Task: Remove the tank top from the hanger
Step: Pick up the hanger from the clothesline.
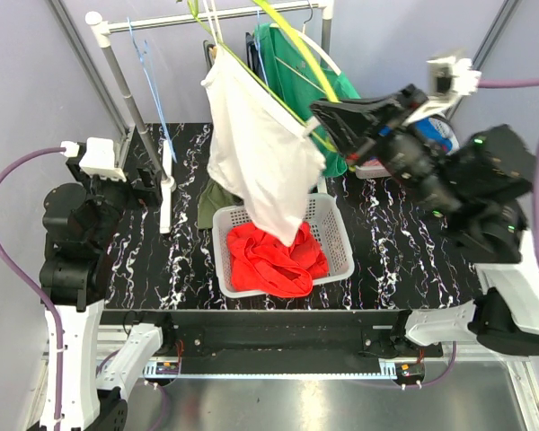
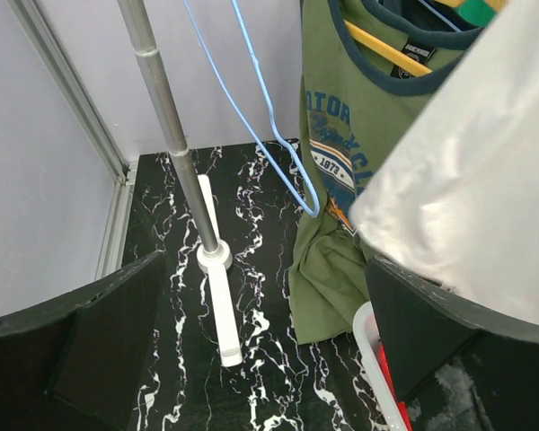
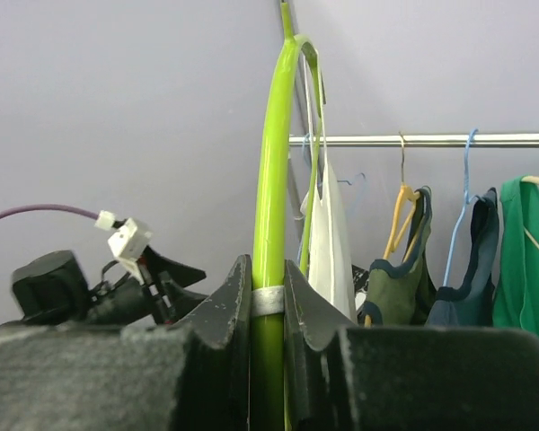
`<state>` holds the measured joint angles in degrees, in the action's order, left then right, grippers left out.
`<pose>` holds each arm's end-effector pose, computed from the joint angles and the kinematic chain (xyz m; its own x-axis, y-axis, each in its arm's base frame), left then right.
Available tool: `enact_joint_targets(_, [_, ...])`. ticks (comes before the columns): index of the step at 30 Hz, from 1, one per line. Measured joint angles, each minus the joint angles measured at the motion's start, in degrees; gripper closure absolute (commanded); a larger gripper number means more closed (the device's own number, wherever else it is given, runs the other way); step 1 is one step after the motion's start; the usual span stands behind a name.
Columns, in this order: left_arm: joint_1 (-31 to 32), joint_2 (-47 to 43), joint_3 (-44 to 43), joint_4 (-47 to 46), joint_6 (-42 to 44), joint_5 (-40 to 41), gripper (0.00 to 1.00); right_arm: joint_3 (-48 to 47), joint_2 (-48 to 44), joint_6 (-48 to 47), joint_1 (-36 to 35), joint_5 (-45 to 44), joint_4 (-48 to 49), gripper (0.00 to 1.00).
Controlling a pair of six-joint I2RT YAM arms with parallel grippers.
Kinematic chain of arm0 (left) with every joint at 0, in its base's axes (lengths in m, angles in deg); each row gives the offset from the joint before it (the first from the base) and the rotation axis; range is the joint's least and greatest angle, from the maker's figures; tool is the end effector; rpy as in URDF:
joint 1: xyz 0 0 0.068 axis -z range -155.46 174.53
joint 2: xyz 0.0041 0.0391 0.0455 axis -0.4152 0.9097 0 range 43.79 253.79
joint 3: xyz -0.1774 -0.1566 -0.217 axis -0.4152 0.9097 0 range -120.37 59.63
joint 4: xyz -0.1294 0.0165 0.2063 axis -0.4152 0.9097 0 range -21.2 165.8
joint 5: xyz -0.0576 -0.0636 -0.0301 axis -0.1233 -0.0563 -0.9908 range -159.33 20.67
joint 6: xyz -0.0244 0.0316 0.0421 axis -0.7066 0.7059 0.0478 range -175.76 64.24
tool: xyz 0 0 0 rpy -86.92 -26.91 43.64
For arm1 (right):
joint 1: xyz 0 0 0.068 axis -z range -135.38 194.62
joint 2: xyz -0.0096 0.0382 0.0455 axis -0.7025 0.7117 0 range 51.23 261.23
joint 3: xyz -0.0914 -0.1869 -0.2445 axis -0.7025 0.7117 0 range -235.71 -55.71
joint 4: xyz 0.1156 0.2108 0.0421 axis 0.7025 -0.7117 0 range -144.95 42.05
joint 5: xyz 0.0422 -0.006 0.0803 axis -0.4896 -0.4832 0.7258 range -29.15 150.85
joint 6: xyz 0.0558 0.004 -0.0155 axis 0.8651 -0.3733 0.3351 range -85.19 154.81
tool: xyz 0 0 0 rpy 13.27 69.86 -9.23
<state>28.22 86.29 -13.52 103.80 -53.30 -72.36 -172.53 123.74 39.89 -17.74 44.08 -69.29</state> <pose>0.0679 -0.0067 0.4836 -0.0707 0.0476 -0.9964 0.1201 0.9920 0.0388 0.0805 0.1278 0.6580 0.1160 0.4046 -0.9071 -0.7383 0.6461 0.1937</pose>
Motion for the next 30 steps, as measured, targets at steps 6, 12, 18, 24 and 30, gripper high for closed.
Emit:
enact_joint_targets(6, [0.00, 0.76, -1.18, 0.11, -0.92, -1.27, 0.01, 0.09, -3.61, -0.09, 0.00, 3.37, -3.85, 1.00])
enact_joint_targets(12, [-0.02, 0.72, -4.13, 0.85, -0.92, -5.73, 0.01, 3.58, -4.74, -0.31, 0.00, 6.25, -7.45, 1.00])
enact_joint_targets(18, [-0.02, -1.05, -6.69, 1.64, 2.03, -18.10, 0.01, 11.23, -5.99, -0.07, 0.00, 11.65, -12.63, 1.00])
enact_joint_targets(24, [-0.02, -2.91, -9.18, 1.07, 3.67, -30.08, 0.01, 20.35, -9.60, 0.70, 0.00, 14.47, -17.42, 1.00])
enact_joint_targets(30, [-0.02, -2.29, -8.92, -0.85, 2.40, -38.93, 0.01, 22.16, -12.76, 1.36, 0.00, 15.85, -18.88, 1.00])
